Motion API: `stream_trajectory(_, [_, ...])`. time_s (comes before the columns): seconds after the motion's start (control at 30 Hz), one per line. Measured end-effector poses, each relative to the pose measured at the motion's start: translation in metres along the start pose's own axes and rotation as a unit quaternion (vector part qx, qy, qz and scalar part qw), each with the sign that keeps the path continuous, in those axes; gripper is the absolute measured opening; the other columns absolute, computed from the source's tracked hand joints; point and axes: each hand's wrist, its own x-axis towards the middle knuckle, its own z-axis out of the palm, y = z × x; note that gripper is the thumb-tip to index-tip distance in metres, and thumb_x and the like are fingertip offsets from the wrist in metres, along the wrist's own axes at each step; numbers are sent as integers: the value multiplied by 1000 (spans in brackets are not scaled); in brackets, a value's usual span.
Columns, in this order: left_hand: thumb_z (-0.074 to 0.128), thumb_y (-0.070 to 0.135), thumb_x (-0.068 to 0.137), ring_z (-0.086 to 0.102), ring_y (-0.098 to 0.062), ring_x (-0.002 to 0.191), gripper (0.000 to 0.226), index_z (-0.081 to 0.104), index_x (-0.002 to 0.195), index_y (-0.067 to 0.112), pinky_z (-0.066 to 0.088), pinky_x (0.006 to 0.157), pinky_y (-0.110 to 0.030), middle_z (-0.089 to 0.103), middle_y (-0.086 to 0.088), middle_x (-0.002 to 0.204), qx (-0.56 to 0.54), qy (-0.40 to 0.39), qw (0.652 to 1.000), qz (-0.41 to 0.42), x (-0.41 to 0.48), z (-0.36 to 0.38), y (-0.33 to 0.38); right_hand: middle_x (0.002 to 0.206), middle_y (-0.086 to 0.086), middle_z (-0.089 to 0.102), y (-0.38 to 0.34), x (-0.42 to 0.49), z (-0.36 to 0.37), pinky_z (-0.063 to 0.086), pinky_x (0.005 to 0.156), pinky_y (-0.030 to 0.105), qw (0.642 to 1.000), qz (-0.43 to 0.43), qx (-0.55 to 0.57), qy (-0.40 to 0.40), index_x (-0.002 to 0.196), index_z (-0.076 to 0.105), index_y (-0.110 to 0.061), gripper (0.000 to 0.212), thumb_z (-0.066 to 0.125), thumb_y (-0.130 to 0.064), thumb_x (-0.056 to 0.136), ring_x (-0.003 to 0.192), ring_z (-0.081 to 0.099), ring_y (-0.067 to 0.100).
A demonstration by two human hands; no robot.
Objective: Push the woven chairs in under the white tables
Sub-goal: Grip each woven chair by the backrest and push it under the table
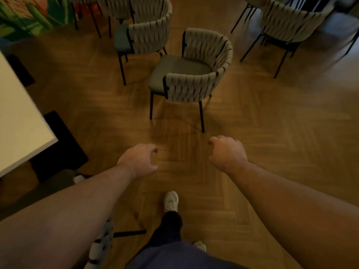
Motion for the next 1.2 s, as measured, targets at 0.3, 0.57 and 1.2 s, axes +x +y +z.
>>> stream_trajectory(0.3, [78, 57, 80, 51, -20, 130, 77, 47, 146, 32, 50, 104, -39, 48, 6, 143, -11, -2, 999, 45, 151, -55, 1, 132, 0, 67, 25, 119, -58, 46, 106, 46, 998, 49, -40, 1, 136, 63, -28, 41, 56, -21, 96, 123, 61, 25])
stream_trajectory(0.57, [79, 55, 83, 49, -20, 137, 84, 42, 154, 31, 50, 108, -40, 45, 4, 152, -7, 17, 997, 81, 274, -95, 42, 138, 0, 66, 71, 211, -82, 43, 112, 46, 996, 71, -57, -14, 142, 60, -27, 45, 49, -19, 99, 130, 58, 25])
stream_trajectory(1.2, [79, 43, 81, 33, -20, 152, 93, 36, 161, 28, 35, 124, -40, 39, 3, 164, -60, -3, 998, -15, 510, -118, 162, 142, -1, 63, 242, 513, -130, 39, 118, 51, 982, -100, -145, -74, 144, 58, -32, 48, 50, -24, 98, 134, 55, 27])
